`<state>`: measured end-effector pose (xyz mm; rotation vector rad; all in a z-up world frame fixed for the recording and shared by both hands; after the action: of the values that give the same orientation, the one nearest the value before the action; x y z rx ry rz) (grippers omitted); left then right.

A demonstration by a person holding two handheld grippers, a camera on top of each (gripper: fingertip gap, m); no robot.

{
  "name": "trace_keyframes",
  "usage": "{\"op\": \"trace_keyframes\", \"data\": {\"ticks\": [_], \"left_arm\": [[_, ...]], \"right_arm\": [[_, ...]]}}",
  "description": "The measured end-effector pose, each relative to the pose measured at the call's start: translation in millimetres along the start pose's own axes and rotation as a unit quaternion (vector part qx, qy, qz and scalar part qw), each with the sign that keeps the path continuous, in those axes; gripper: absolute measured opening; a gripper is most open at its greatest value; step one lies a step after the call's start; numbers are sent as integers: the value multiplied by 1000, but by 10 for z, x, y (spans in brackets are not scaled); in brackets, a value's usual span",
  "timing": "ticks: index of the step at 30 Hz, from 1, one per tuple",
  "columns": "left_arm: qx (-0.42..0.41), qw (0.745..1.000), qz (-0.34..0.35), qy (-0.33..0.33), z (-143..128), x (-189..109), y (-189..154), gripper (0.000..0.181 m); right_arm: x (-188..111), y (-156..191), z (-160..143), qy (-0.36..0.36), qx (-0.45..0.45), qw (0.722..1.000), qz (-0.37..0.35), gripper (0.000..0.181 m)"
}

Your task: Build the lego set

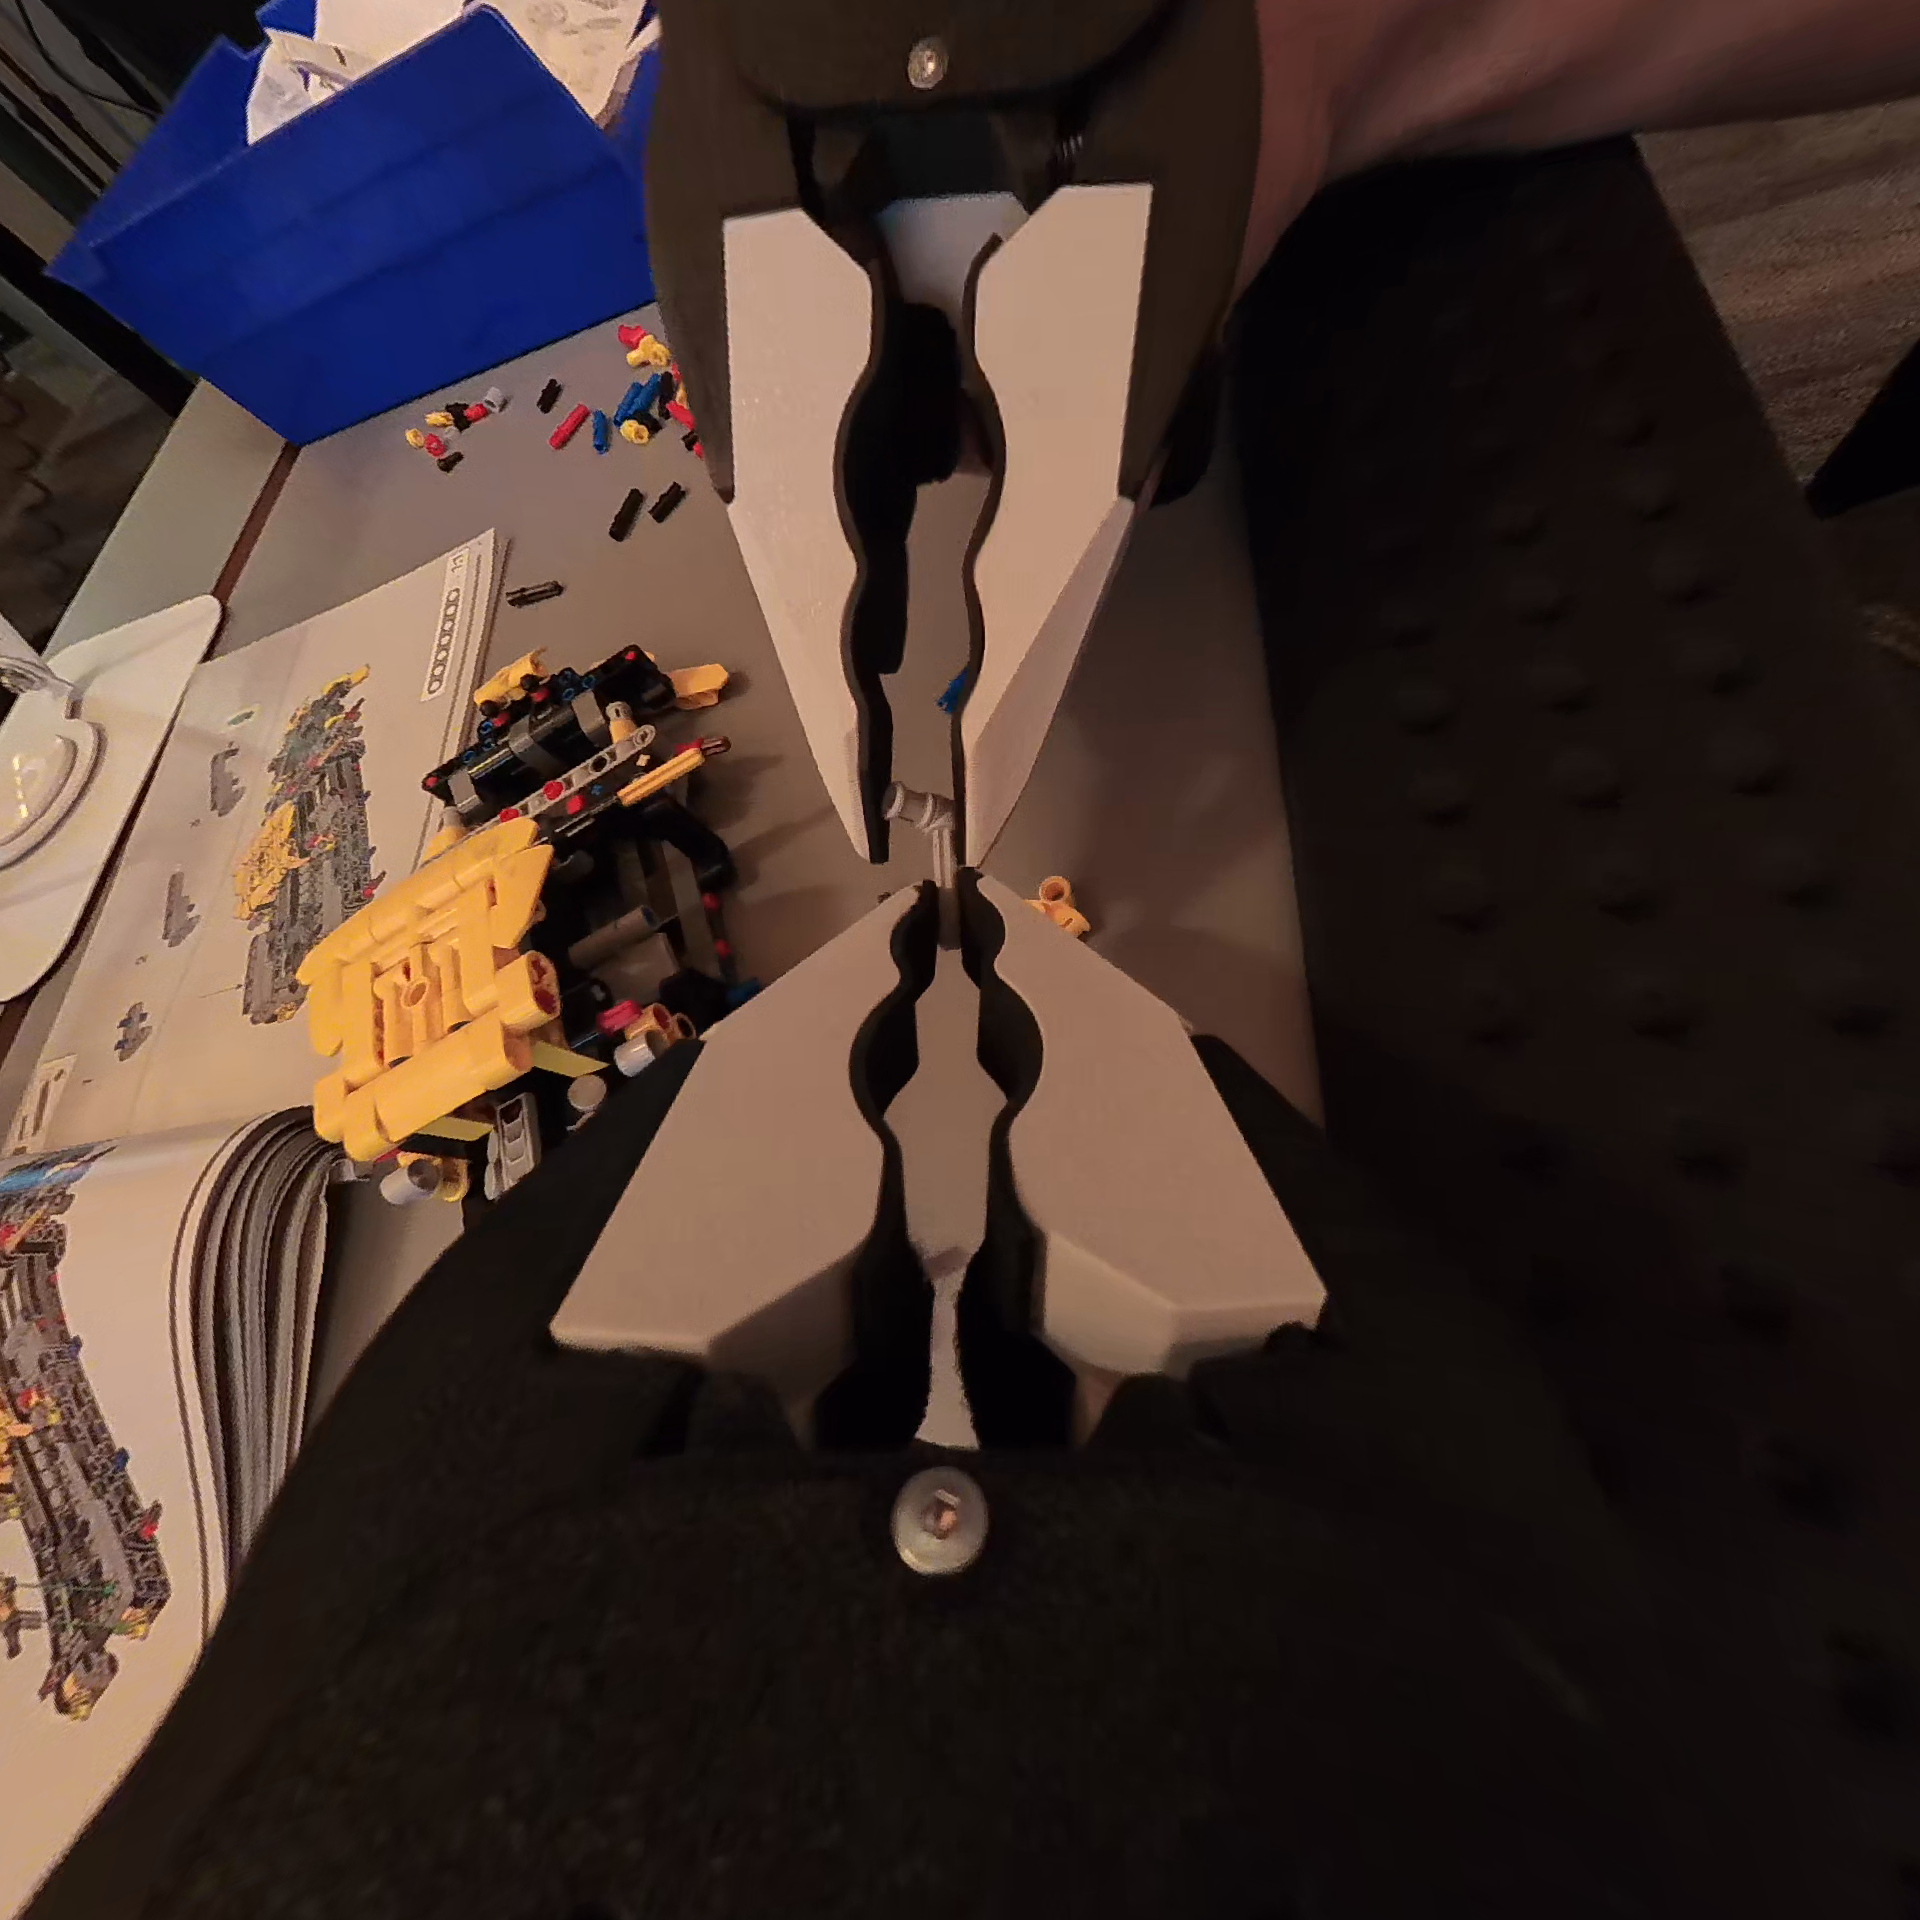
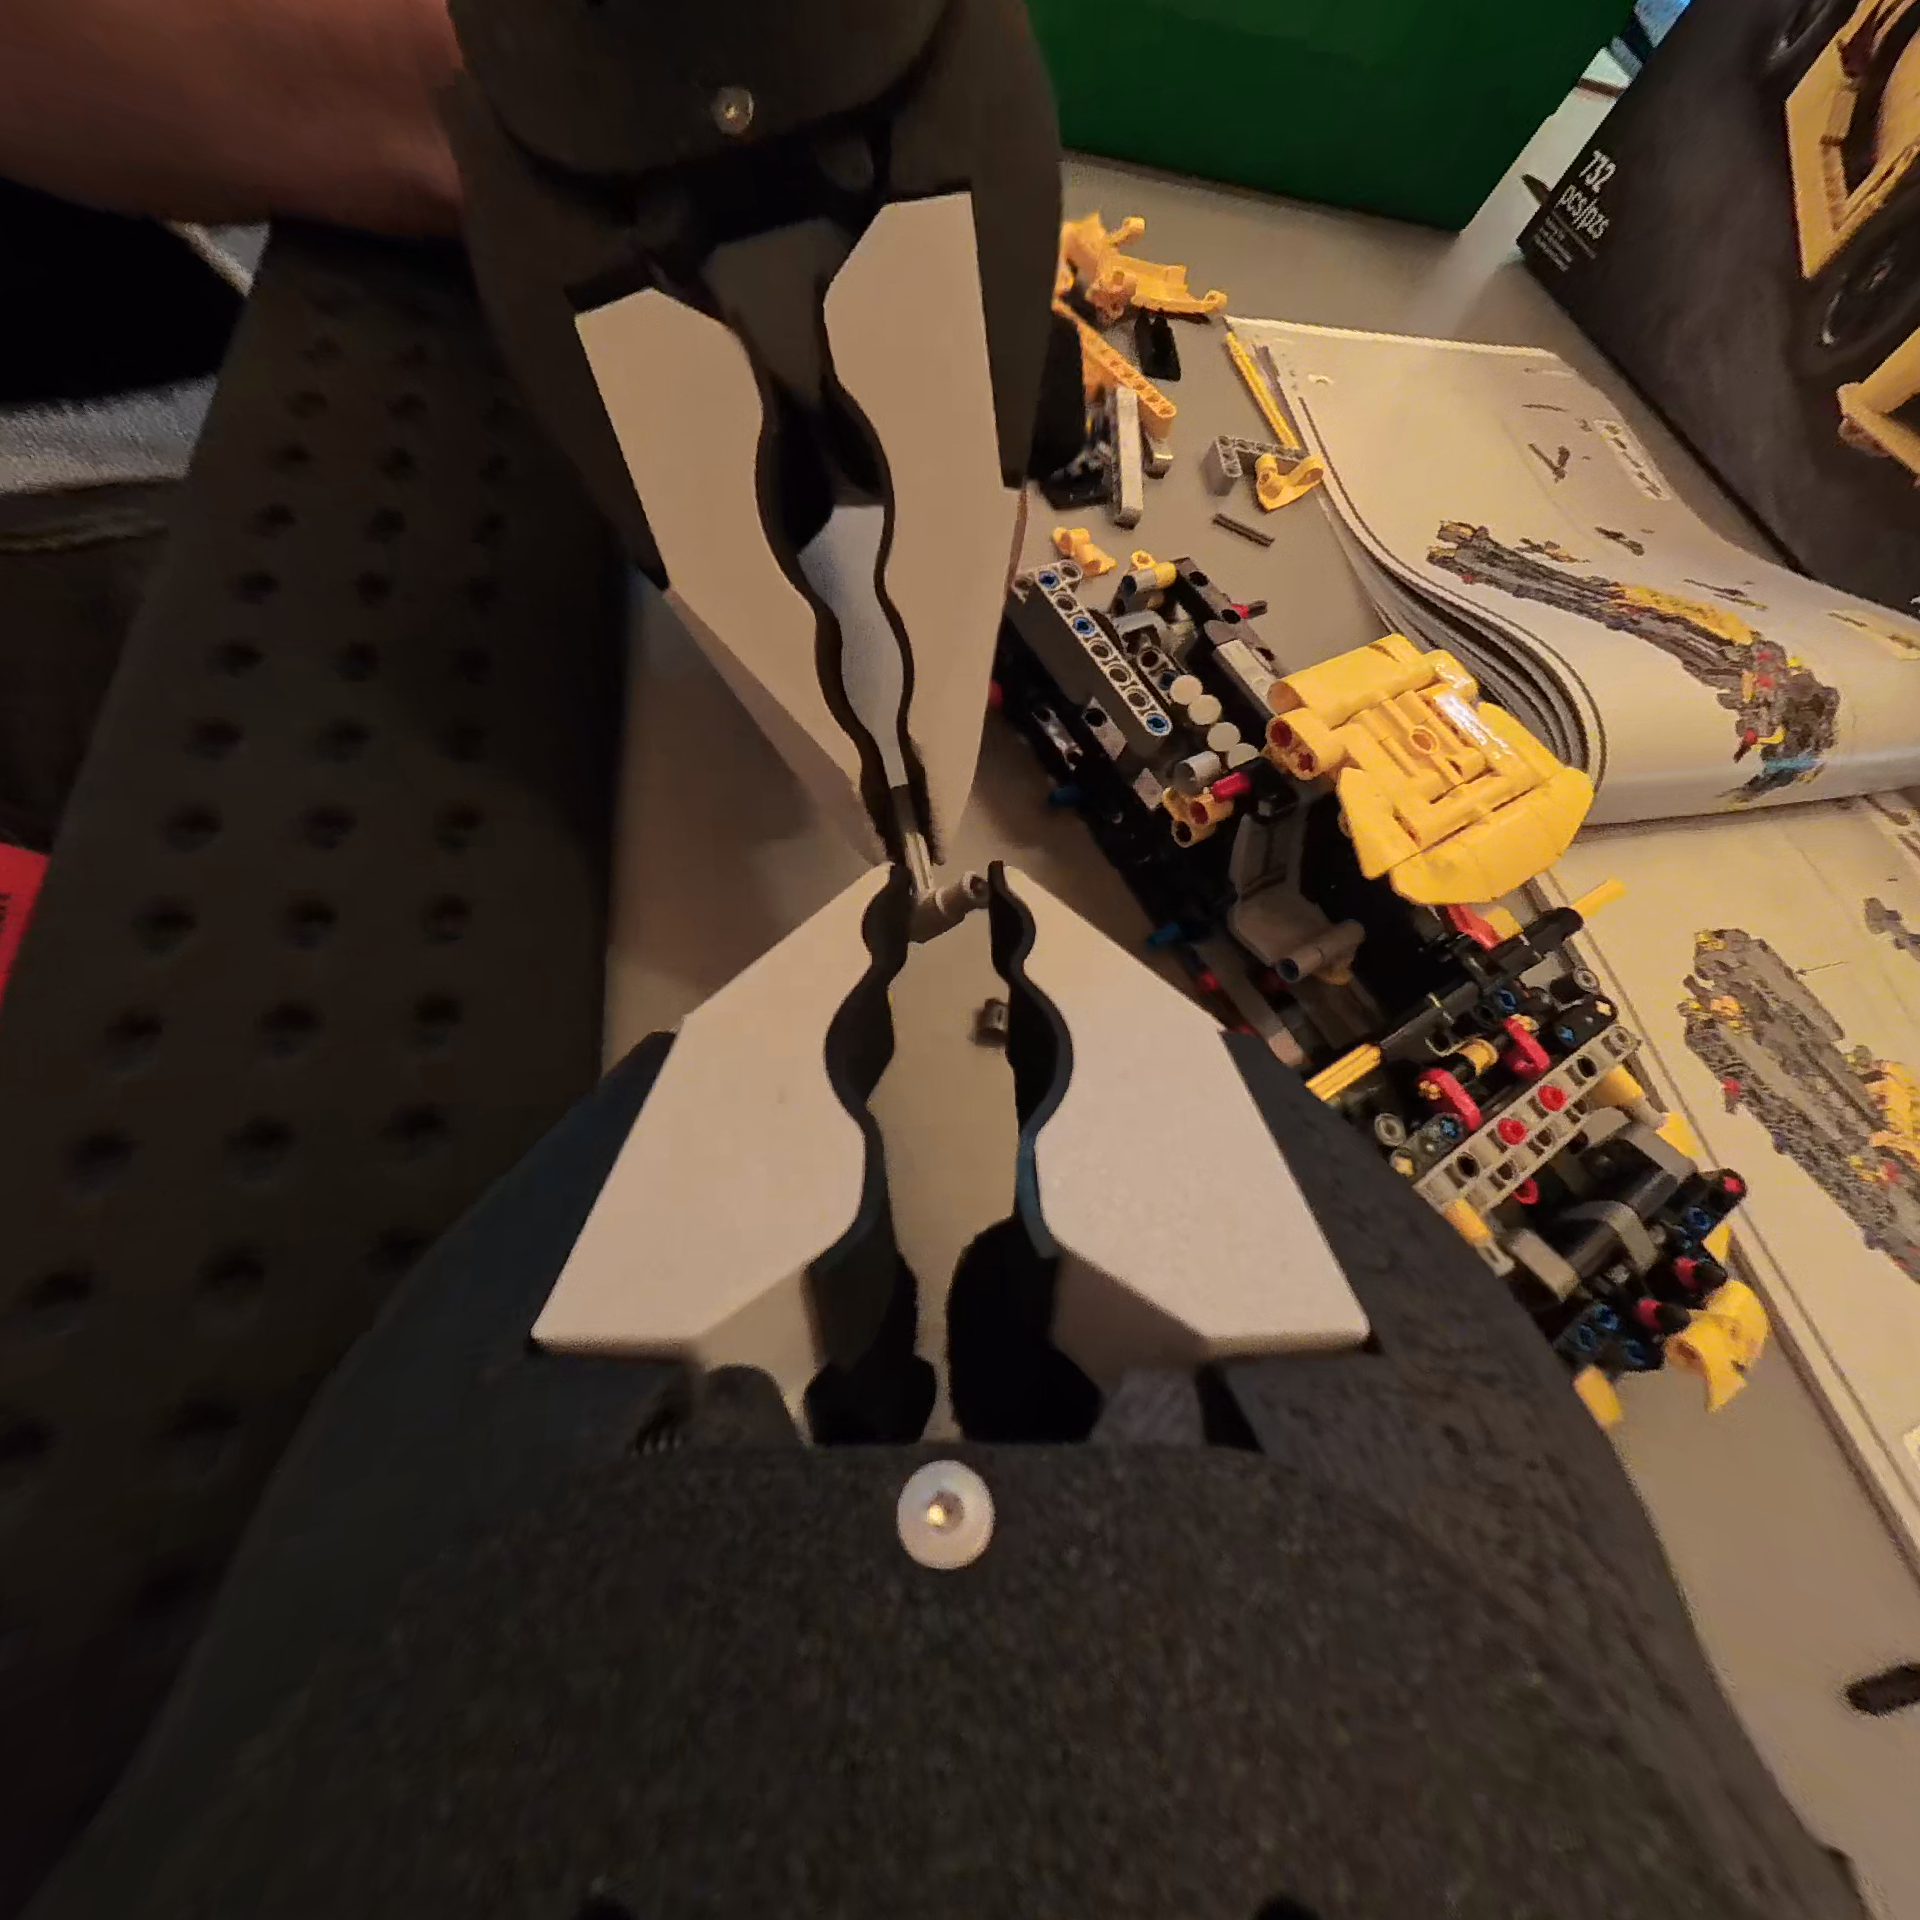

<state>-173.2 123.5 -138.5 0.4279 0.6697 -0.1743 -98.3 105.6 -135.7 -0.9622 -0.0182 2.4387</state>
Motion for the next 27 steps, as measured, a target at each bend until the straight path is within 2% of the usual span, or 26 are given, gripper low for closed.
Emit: {"op": "trace_keyframes", "data": {"ticks": [2, 5, 8, 11, 14, 18, 22, 25, 27], "left_arm": [[-25, 1000, -2, -17, 18, -34, 44, 3], [-111, 992, 12, -66, 36, -169, 267, 3], [-184, 975, 52, -117, 37, -321, 504, 3], [-247, 953, 91, -149, -12, -443, 693, 3], [-319, 927, 125, -156, -184, -546, 901, 3], [-401, 881, 206, -145, -566, -760, 1214, 3], [-454, 850, 239, -123, -858, -841, 1374, 4], [-461, 846, 247, -103, -973, -852, 1427, 4], [-463, 846, 250, -89, -1032, -864, 1445, 4]], "right_arm": [[-55, -35, 16, -35, 32, 999, 9, 16], [-330, -242, 80, -137, 94, 986, -15, 33], [-594, -458, 150, -234, 190, 953, -25, 38], [-655, -654, 202, -284, 275, 918, -19, 34], [-597, -874, 347, -279, 340, 898, 34, 33], [-353, -1157, 561, -227, 347, 907, 68, 34], [-202, -1412, 642, -235, 314, 919, 27, 33], [-167, -1492, 522, -271, 306, 912, -39, 32], [-199, -1430, 487, -277, 308, 909, -31, 30]]}}
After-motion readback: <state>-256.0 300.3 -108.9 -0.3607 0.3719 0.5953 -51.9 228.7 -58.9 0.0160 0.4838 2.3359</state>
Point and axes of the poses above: each gripper's, where its closed fingertips meet, x out along the fingers, z out of its top, y = z × x across the jaws, the point moved 5 cm from there along -x, back along the fingers, and after that the axes turned 8 degrees about y, right-handed, at the moved point
